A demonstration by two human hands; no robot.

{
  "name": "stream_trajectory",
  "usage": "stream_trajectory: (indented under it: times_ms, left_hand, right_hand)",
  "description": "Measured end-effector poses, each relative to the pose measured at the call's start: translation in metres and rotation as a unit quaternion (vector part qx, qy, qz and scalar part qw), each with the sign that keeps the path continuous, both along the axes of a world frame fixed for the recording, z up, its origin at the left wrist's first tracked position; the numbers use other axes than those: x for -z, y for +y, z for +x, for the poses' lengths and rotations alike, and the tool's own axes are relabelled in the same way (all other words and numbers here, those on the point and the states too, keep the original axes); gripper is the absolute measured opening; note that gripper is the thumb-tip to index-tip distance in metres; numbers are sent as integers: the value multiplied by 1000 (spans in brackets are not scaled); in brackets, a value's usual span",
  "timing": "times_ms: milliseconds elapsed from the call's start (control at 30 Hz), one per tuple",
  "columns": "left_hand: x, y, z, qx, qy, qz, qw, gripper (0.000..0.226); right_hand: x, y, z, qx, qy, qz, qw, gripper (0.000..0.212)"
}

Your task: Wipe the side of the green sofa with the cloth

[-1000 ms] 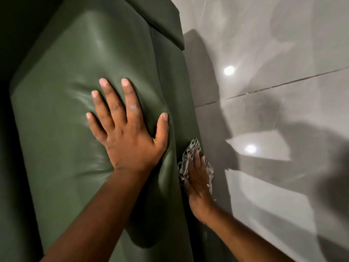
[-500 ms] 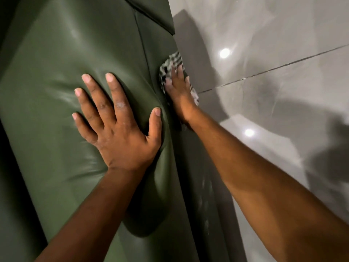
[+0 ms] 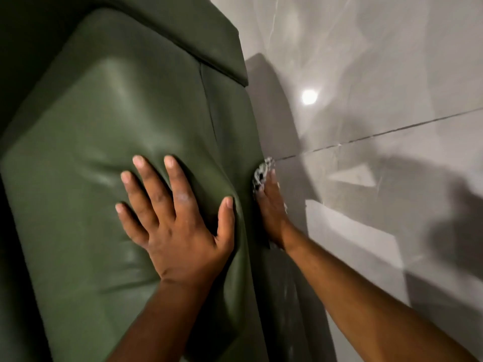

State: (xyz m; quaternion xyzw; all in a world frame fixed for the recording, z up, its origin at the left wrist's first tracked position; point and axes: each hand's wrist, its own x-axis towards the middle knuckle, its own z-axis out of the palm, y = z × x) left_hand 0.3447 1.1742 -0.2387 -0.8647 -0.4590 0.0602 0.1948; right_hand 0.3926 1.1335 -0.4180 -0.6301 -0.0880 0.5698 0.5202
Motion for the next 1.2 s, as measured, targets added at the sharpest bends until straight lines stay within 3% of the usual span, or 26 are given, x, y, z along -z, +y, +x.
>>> stream_trajectory:
  times_ms: [133,267,367,467,633,733,867,933,1000,1067,1200]
  left_hand:
    - [2,1,-2,5,10,3,1000,92]
    - [6,3,-8,20,-5,10,1000,91]
    - [6,4,-8,27,-6,10,1000,91]
    - [1,2,-4,14,-16,0,1000,90]
    - [-19,-5,10,-38,14,-42,998,87]
    - [-43,-14,-1,-22,43,-99,994,84]
    - [-71,-77,-60,-43,59,-175,982,80]
    - [-69,-91,-69,-69,35,-177,981,84]
    - [-61,-89,-63,-63,33,-151,986,89]
    - [-51,-84,-59,-51,35,-135,989,92]
    - [-40,-86,-64,-37,29,-110,993,94]
  right_hand:
    - [-6,97,67,-25,-72,16,997,56]
    - [-38,150,97,-28,-164,103,981,61]
    - [-39,98,61,-54,-191,109,974,58]
    - [-40,6,1,-69,-161,105,979,58]
    - [-35,13,3,-167,-209,36,963,69]
    - [-40,-8,-6,-91,-112,81,986,64]
    - [-50,-77,-50,-77,-104,99,987,60]
    - [-54,-113,-80,-81,-120,81,986,61]
    - [-62,-168,-123,-72,-131,72,986,76]
    - [-67,-219,-165,-38,-94,71,992,55]
    - [-63,-219,-175,-28,-105,37,993,52]
